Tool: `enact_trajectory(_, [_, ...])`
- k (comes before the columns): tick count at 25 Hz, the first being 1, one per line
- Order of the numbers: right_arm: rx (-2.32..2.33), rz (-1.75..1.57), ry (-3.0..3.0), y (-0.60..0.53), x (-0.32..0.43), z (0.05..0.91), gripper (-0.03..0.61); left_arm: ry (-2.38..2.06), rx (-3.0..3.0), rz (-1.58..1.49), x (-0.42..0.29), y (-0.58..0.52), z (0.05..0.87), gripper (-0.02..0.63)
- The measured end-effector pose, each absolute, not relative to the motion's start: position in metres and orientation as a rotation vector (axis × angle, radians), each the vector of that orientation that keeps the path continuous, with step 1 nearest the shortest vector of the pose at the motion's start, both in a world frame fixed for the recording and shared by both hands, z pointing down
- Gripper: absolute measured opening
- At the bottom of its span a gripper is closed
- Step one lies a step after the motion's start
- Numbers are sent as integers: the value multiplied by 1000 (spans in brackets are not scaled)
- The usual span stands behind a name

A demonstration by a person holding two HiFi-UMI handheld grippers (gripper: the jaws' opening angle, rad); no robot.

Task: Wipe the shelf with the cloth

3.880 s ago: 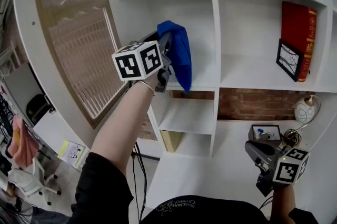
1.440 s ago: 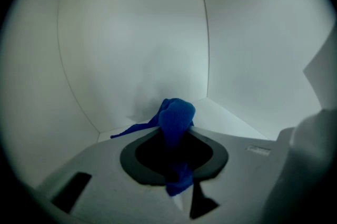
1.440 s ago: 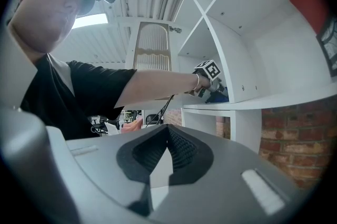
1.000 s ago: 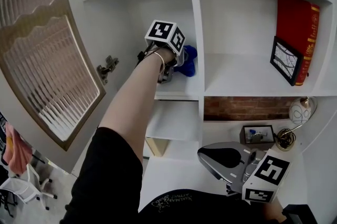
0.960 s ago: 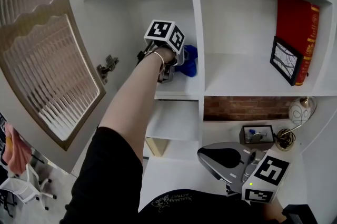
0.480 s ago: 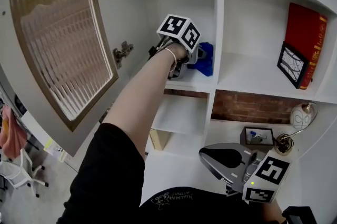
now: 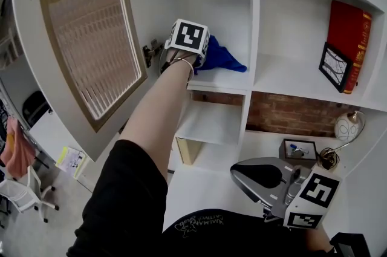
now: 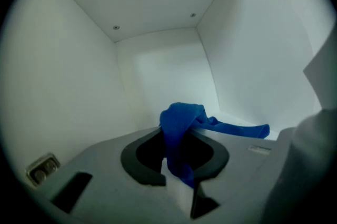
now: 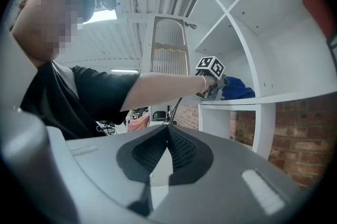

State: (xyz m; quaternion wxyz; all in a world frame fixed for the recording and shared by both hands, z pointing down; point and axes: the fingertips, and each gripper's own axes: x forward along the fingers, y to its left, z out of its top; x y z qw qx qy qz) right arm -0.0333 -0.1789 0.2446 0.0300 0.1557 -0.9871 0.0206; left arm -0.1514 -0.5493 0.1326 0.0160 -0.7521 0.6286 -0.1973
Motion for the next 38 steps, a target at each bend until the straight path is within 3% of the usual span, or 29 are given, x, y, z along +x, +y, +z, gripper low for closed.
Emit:
enact_trajectory(8, [465,10,-3032,-171,-32,250,9,2107,-2371,-798,-181,-554,172,71])
enact_trajectory(16, [473,47,-3037,-178,-28,258,9,1955,-2343,-1117,-168,-554,192,60])
enact_trajectory(38, [428,193,-3071,-194,-26,269,9,1420,-2745,-1164,-56,-525,199,60])
